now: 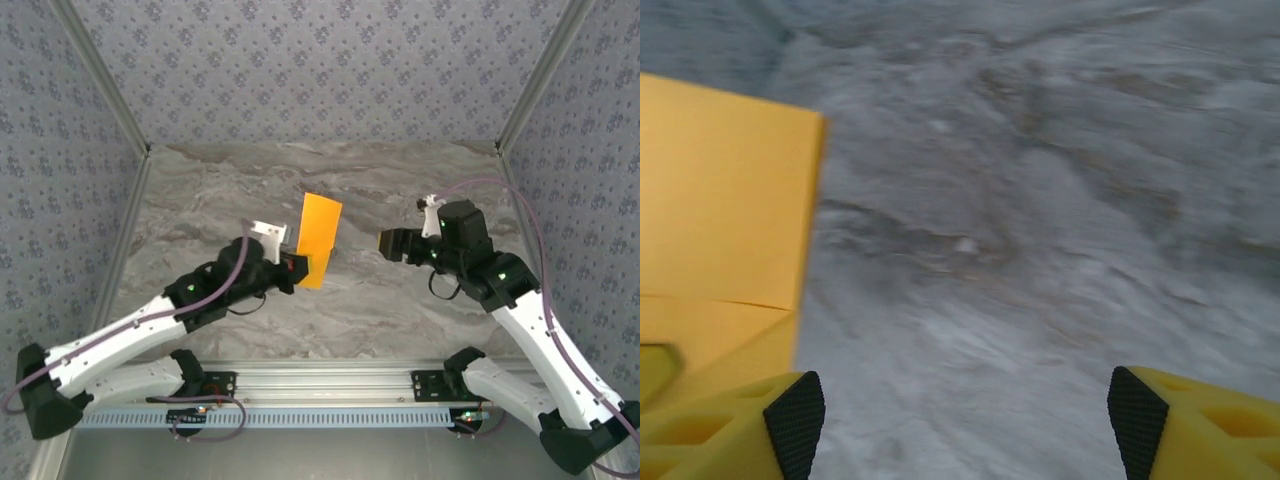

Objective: Fold a paper plane with a square sheet of paper (fold left side to right side)
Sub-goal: Turn over the paper at the center of the table.

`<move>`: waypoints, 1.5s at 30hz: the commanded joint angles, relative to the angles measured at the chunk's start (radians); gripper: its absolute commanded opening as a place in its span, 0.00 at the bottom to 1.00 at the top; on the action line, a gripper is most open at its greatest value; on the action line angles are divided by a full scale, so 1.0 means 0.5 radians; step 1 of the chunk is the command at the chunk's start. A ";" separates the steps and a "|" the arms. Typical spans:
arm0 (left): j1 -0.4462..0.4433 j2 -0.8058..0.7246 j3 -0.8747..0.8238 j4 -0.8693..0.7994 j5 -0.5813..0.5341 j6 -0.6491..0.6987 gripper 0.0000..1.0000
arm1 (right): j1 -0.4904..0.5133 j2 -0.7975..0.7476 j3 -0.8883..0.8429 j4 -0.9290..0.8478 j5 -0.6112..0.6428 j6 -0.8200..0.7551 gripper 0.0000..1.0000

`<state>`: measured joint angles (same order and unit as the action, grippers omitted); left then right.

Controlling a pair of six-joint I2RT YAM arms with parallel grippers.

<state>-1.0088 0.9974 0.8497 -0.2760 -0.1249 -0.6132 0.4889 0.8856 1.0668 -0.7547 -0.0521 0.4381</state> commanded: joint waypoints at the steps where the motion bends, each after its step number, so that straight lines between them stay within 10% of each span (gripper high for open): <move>1: -0.189 0.331 0.264 -0.816 -0.877 0.071 0.00 | -0.017 -0.062 -0.004 -0.394 0.649 -0.042 0.82; 9: -0.322 1.412 1.000 -2.019 -1.422 -0.763 0.00 | -0.052 -0.164 -0.033 -0.532 0.901 -0.024 0.87; 22: -0.342 2.401 1.658 -2.004 -1.075 -0.556 0.00 | -0.092 -0.298 -0.076 -0.607 0.889 0.000 0.87; 29: -0.333 2.597 1.865 -1.873 -0.819 -0.363 0.08 | -0.098 -0.300 -0.093 -0.638 0.873 -0.009 0.88; 45: -0.303 2.218 1.841 -1.272 -0.157 -0.009 0.66 | -0.110 -0.223 -0.142 -0.560 0.627 -0.029 0.98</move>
<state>-1.1522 2.2265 1.7920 -1.0565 -0.3382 -0.6697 0.4408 0.7612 1.0183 -1.0508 0.3145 0.4278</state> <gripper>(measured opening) 0.655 0.972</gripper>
